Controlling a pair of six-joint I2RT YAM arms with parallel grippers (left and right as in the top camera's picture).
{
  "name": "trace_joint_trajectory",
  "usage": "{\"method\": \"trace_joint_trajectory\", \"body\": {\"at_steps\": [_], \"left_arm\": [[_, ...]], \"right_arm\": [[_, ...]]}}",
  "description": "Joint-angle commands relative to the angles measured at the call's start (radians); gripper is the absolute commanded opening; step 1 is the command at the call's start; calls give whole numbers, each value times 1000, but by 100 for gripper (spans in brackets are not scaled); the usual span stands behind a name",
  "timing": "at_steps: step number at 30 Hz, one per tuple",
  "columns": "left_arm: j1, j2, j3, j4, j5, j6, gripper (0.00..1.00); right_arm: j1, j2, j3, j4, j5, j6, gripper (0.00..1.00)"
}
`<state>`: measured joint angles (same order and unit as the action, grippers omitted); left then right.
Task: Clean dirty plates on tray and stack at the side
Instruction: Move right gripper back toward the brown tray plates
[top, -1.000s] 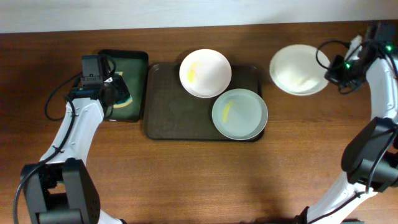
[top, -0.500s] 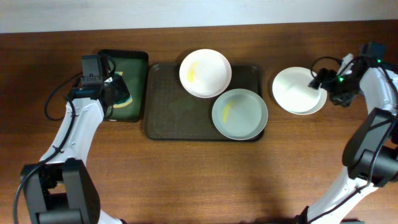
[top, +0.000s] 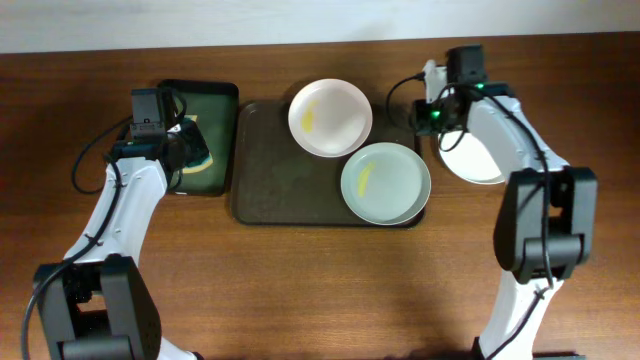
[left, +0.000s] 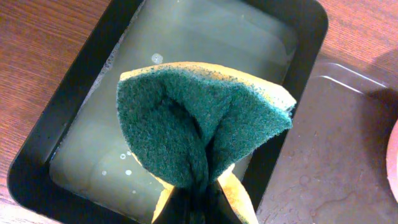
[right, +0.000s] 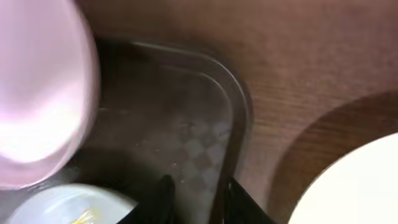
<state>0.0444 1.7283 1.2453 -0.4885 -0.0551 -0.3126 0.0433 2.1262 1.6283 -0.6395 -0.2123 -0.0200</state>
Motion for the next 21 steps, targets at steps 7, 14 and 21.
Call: {"method": "trace_joint_trajectory", "body": {"at_steps": [7,14,21], "left_arm": [[4,7,1,2,7,16,0],[4,7,1,2,7,16,0],[4,7,1,2,7,16,0]], "right_arm": [[11,90,-7,1,90,36,28],[11,91,-7,-77,90,36,27],[8,91,-9,-110,95,35,6]]}}
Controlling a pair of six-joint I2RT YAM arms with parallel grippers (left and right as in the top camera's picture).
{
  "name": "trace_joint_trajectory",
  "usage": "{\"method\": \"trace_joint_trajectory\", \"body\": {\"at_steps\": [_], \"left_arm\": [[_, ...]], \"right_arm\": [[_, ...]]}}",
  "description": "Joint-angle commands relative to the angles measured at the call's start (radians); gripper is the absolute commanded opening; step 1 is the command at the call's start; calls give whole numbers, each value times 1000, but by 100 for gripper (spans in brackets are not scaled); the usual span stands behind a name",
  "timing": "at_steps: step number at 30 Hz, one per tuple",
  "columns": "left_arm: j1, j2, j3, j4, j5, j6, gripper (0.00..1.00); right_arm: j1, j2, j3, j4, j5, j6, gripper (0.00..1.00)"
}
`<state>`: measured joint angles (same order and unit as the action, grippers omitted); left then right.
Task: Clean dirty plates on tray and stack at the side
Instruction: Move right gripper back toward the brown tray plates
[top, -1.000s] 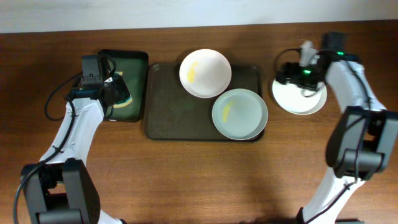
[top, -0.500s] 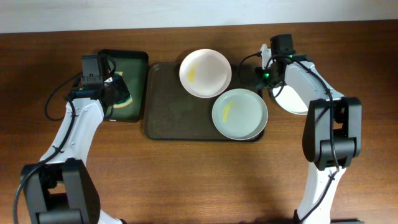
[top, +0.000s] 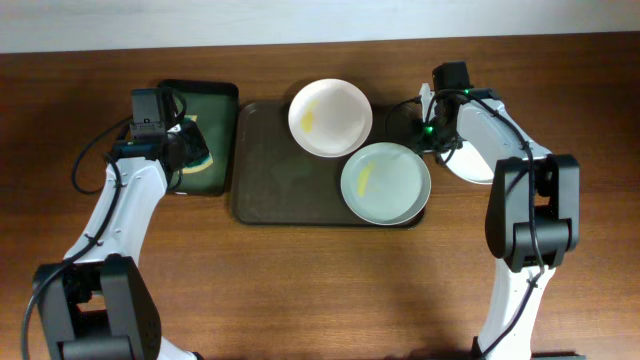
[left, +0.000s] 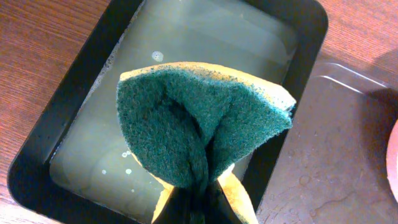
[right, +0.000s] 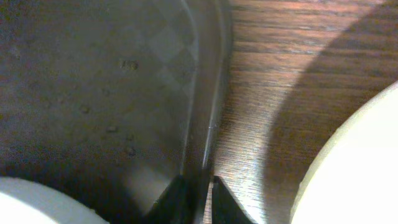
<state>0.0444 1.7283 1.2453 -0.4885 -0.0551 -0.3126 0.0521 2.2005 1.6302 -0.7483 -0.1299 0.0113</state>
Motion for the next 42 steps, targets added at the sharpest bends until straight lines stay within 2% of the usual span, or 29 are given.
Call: {"method": "trace_joint_trajectory", "body": {"at_steps": [1,11,16,19,29,31,33,36,37,42], "left_arm": [[4,7,1,2,7,16,0],[4,7,1,1,7,16,0],[4,7,1,2,7,16,0],[4,7,1,3,7,16,0],[4,7,1,6,8,16,0],[4,7,1,11,8,16,0],[4,7,1,24,8,15,0],[4,7,1,27,11,15,0],[4,7,1,28,11,15,0],[4,7,1,35,11,16,0]], "right_arm": [[-2,16,-11,-2,19,4,4],[-40,16,-11,-11,172,-42,4],[-103,16,-11,-27,163,-68,4],[-125,16,-11,-39,88,-141,4],[-124,1,4,-82,50,-145,5],[-124,-19,29,-105,46,-145,9],[-124,-59,79,-153,11,-145,17],[-124,-89,128,-199,-34,-140,22],[-124,-109,152,-219,-64,-134,28],[-100,-140,188,-235,-170,-122,39]]}}
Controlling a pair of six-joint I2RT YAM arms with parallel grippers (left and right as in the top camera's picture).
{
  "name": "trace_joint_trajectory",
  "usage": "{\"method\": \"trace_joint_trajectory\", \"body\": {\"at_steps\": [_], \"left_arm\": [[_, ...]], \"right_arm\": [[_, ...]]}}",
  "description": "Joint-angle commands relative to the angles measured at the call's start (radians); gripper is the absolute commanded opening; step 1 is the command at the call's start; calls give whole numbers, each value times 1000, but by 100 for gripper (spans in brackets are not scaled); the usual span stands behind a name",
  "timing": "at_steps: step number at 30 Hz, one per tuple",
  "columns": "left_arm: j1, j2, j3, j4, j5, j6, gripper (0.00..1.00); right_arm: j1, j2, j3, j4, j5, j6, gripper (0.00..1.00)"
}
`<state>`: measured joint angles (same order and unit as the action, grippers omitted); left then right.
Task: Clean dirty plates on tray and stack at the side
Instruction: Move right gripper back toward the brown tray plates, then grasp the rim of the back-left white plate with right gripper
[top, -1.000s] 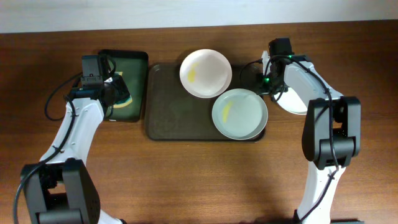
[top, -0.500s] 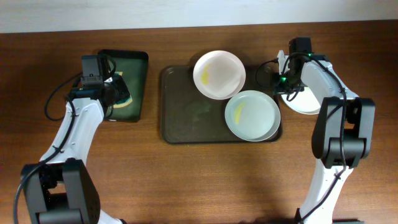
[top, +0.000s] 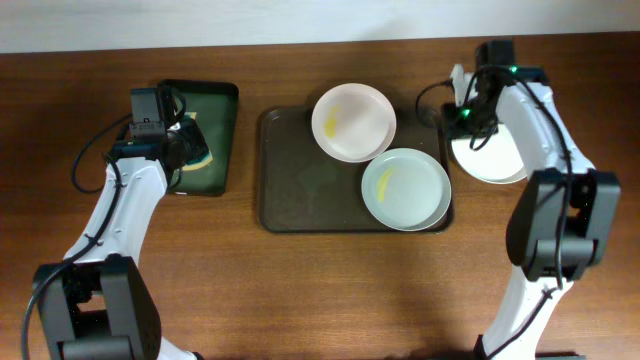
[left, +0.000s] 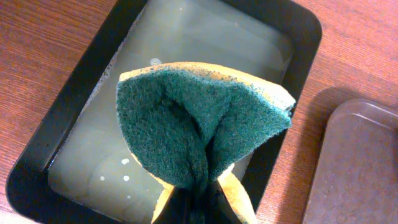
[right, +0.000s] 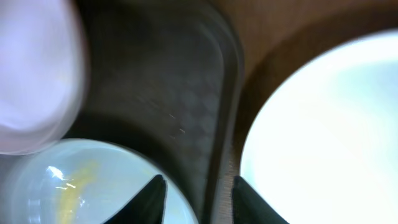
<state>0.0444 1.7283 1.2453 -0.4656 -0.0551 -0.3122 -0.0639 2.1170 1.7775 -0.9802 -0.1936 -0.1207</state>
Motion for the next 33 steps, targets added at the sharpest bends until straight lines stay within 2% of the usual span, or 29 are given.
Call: {"method": "trace_joint_trajectory", "body": {"at_steps": [1,3,10,17,28,33], "left_arm": [[4,7,1,22,11,15,0],[4,7,1,42,11,15,0],[5,44,1,99,6,15,0],[5,159,1,190,7,15,0],[11,273,1,335,-39,15,0],[18,319,1,338,-39,15,0]], "right_arm": [[34,-56,41,0,-174,10,40],[73,-56,41,2,-228,18,41],[262,-56,41,95,-228,179,45],[429,-48,40,166,-30,325,48],[463,-44,39,164,16,366,53],[463,-44,39,159,27,366,57]]}}
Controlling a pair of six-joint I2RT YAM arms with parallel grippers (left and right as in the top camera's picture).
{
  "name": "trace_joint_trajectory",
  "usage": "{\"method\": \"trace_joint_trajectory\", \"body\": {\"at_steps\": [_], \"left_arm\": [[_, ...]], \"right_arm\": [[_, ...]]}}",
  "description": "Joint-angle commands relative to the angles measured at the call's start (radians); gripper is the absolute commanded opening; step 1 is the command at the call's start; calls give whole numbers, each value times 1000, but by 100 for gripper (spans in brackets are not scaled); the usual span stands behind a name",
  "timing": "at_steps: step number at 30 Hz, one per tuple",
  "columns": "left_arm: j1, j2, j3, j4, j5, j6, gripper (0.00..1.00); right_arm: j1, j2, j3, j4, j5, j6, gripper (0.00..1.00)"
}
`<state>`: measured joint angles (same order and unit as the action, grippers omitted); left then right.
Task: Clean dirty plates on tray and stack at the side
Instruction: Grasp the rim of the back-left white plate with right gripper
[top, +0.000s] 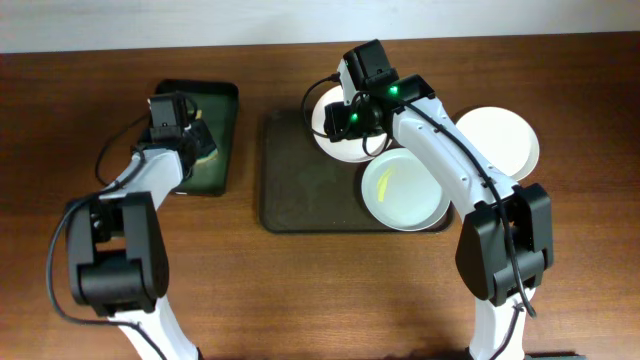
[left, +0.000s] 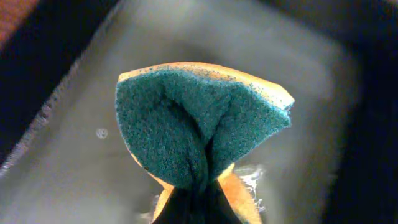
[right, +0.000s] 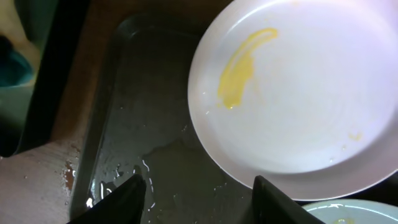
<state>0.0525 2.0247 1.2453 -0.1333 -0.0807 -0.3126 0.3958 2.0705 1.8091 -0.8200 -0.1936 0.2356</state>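
Observation:
A pink plate (right: 305, 106) with a yellow smear lies at the tray's (right: 155, 124) far end. Beside it, nearer the front, sits a pale green plate (top: 405, 190), also smeared yellow. My right gripper (right: 202, 196) hovers open over the wet tray at the pink plate's left rim, touching nothing. A clean white plate (top: 505, 140) rests on the table right of the tray. My left gripper (left: 199, 208) is shut on a folded green-and-yellow sponge (left: 199, 118), held low in the water of the black basin (top: 222, 100).
The basin stands left of the tray (top: 300, 190) with a strip of wooden table between them. The right arm reaches across the tray's far edge. Water droplets lie on the tray floor.
My right gripper has moved from the tray's right rim, by the white plate, to above the pink plate's left side. My left gripper has taken the sponge down into the basin water.
The tray first lay against the basin, with my right gripper over its right rim, then shut on that rim. Later the tray lay further right, apart from the basin, the gripper open. Now the right gripper is over the pink plate and the sponge is dipped.

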Motion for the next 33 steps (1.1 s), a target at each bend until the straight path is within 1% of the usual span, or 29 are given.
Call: {"method": "trace_joint_trajectory", "body": {"at_steps": [1,3,4,5,8,9,10,12,16,18,23,25,28,31,33], "left_arm": [[10,25,1,5,-13,16,0],[10,25,1,2,-14,16,5],[10,25,1,4,-14,16,6],[10,25,1,4,-14,16,5],[10,25,1,-1,-16,16,4],[10,25,1,-10,-53,16,2],[10,25,1,-29,-123,16,0],[10,26,0,-44,-156,16,0],[10,26,0,-78,-156,16,0],[10,26,0,-89,-155,16,0],[10,26,0,-95,-151,16,0],[10,26,0,-93,-148,15,0],[9,26,0,-93,-93,15,0],[9,26,0,-117,-44,15,0],[9,26,0,-146,-39,14,0]], "right_arm": [[3,2,7,0,27,9,58],[3,2,7,1,47,10,60],[3,3,7,-2,88,10,61],[3,3,7,-6,150,10,63],[-5,14,7,-7,262,53,64],[-19,28,6,-1,304,78,64],[-35,46,6,16,319,84,64],[-53,69,6,41,317,85,66],[-96,145,7,94,327,93,66],[-115,165,7,100,363,122,67],[-178,175,7,98,357,126,67],[-195,175,6,92,322,125,68],[-202,181,0,92,255,117,68],[-197,192,-6,91,249,118,68],[-193,205,-6,91,249,118,68]]}}
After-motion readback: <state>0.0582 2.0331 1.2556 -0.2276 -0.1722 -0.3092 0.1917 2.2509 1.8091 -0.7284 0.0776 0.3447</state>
